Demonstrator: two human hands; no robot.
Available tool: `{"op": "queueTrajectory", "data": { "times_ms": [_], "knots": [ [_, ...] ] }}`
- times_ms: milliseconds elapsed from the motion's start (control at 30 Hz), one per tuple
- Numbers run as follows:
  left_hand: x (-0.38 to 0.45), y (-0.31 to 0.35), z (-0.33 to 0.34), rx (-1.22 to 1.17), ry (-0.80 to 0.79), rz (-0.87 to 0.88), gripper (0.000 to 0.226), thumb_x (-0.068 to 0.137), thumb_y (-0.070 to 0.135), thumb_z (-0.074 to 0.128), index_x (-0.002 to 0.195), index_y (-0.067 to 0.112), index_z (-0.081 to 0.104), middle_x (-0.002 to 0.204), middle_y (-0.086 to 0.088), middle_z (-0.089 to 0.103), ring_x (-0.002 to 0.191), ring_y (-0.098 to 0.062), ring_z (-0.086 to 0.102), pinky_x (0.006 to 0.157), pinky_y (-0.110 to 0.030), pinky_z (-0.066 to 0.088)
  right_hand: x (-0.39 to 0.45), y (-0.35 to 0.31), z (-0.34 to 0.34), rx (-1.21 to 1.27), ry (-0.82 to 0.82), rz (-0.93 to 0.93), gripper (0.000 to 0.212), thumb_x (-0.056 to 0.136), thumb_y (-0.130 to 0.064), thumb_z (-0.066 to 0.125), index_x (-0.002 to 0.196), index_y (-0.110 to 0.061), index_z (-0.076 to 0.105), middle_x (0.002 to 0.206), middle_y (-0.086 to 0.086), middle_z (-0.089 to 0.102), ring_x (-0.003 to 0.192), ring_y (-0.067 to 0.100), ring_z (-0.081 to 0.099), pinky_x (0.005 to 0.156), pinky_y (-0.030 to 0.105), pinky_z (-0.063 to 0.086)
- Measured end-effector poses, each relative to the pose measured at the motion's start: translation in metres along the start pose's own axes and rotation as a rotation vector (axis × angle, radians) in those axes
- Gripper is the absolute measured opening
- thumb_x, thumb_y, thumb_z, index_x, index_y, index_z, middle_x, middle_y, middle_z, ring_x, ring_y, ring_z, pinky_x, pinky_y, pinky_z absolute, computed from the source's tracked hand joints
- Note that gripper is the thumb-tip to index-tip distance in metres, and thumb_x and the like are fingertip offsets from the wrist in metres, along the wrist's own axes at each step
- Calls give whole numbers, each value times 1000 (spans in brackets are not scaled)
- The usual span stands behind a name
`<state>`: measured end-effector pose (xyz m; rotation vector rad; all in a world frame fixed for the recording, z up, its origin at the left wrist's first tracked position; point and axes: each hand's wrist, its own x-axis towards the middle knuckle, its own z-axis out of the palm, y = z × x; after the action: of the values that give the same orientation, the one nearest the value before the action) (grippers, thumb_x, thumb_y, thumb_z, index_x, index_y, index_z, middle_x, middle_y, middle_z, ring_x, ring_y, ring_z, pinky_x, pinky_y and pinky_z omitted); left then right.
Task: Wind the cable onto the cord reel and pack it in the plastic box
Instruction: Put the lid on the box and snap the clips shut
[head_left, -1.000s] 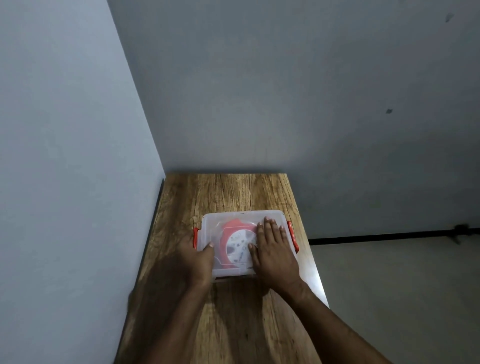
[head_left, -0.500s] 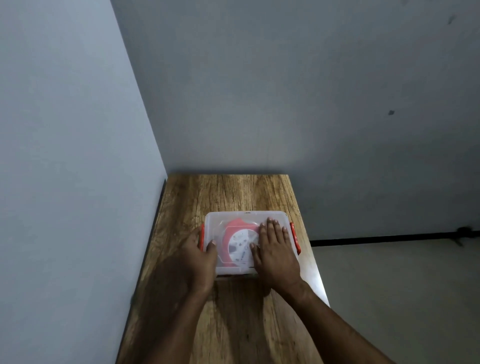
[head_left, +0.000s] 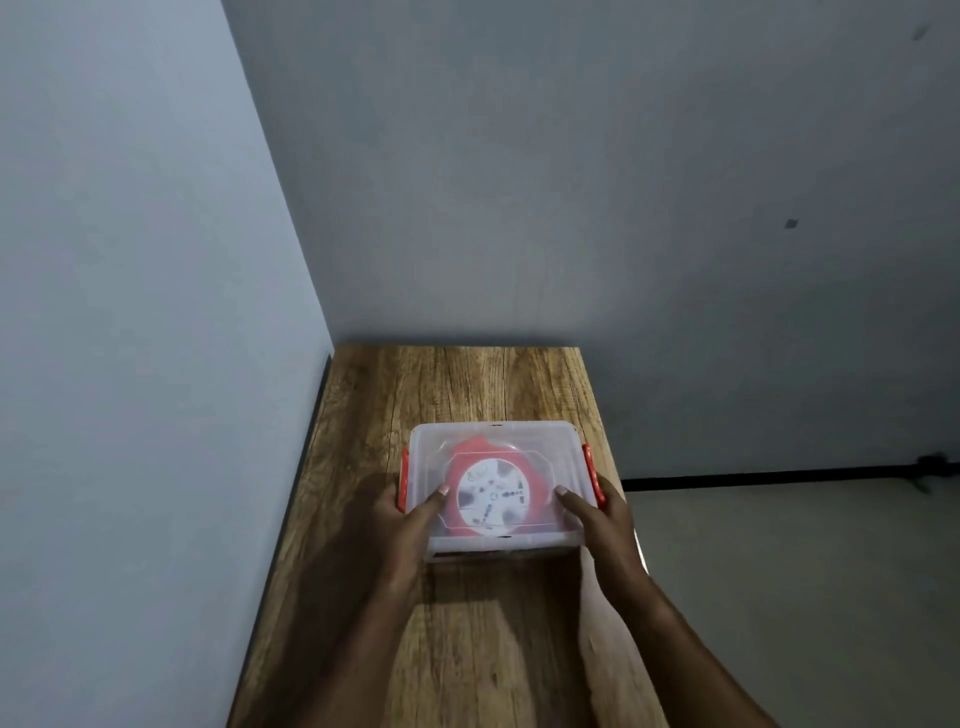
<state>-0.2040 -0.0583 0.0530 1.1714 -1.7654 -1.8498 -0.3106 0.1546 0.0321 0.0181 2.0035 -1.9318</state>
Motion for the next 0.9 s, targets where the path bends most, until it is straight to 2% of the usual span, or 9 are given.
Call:
{"op": "queueTrajectory", "data": {
  "times_ms": [100,267,467,600,700,900],
  "knots": [
    [2,-3,0,-19,-1,0,53,80,27,86,125,10,66,104,-5,75,85,-17,75,62,-25,61,0,4,1,108,-54,31,59,82,-33,81,135,-20,60,119,5,73,106,26,72,89,49,61],
    [4,-3,3,-70,-16,-12,50,81,22,85,126,10,65,106,-7,76,89,-21,75,71,-36,65,5,6,1,120,-52,30,60,81,-31,82,135,-19,59,120,6,73,106,26,72,87,46,61],
    [14,7,7,-98,-22,8,47,81,17,85,123,11,66,103,-6,76,88,-21,76,65,-31,64,15,-3,5,145,-44,10,52,87,-20,79,135,-20,59,120,4,73,105,23,73,82,40,62],
    [37,22,13,-100,-21,-3,51,79,20,87,125,13,66,107,-7,77,89,-25,77,72,-42,66,36,-22,12,164,-58,-9,50,87,-19,79,133,-19,61,119,4,74,107,25,72,91,49,60],
    [59,37,21,-103,-12,6,48,78,19,87,121,12,68,103,-6,77,87,-27,77,72,-43,66,61,-36,19,164,-58,-24,48,87,-18,78,133,-17,62,118,4,74,107,25,72,90,48,60],
    [112,62,37,-41,-17,-21,51,77,31,87,120,16,67,104,-5,77,86,-28,76,76,-51,65,114,-47,37,164,-81,-3,59,85,-25,81,138,-21,56,124,3,71,108,24,72,89,48,61]
  ]
}}
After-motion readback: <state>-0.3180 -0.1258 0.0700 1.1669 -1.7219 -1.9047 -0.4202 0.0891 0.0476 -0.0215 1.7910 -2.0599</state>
